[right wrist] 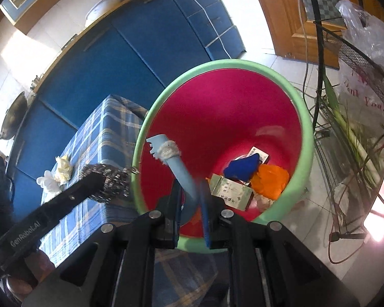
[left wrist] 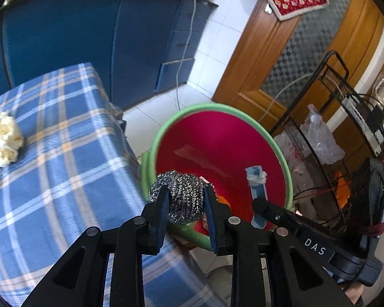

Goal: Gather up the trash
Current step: 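Open both grippers over the bucket to drop the scrubber and tube, then move both open grippers back over the table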

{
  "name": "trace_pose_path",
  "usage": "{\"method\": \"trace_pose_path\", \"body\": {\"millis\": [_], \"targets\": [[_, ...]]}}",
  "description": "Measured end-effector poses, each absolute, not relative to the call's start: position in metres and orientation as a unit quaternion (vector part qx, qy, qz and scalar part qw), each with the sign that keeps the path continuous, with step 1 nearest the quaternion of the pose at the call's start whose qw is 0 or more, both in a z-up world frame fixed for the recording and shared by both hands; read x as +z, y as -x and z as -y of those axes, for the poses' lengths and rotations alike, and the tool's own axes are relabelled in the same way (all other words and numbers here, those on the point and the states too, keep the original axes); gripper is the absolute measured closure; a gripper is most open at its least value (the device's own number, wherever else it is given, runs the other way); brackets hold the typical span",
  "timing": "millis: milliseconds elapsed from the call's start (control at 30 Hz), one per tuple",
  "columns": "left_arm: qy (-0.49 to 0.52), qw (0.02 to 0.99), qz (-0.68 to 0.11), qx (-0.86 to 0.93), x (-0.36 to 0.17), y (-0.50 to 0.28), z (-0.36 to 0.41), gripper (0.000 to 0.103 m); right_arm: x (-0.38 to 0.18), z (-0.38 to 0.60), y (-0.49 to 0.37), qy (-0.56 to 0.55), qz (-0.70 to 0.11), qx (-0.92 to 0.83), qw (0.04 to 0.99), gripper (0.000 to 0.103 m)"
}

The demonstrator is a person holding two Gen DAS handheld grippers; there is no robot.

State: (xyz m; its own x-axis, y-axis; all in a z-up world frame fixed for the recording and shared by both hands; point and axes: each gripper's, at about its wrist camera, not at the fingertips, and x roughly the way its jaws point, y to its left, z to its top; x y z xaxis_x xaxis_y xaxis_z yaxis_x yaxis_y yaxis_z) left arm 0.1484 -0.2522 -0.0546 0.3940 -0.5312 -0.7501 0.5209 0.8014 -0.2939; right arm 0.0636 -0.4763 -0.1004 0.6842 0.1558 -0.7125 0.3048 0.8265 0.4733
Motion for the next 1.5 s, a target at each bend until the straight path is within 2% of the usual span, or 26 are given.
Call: {"method": "trace_pose_path", "body": {"millis": [133,233,300,400,800,1500], "targets": [[0.001,0.835,-0.455,-0.309,-0.06,-0.152,0.263,0.072,-0.1,0.485,-0.062,-0.299,-0.39,-0.049,0.87,0.083],[0.004,0.834,-0.455,-0.312,-0.061,-0.154,0.268,0.068,-0.102,0.49,-0.064,-0.298,-0.391,-0.054,0.869,0.082],[0.003,0.836,-0.454,-0.308,-0.06,-0.155,0.271,0.062,-0.104,0.493,-0.066,-0.302,-0.392,-0.055,0.867,0.077],[0.0,0.837,-0.454,-0.305,-0.059,-0.155,0.272,0.061,-0.105,0.497,-0.067,-0.307,-0.392,-0.054,0.866,0.075],[0.0,0.849,-0.443,-0.289,-0.045,-0.152,0.254,0.06,-0.092,0.494,-0.056,-0.285,-0.379,-0.048,0.879,0.065],[0.008,0.887,-0.407,-0.219,-0.019,-0.139,0.134,0.06,-0.053,0.416,-0.041,-0.24,-0.339,-0.022,0.91,0.052]]}}
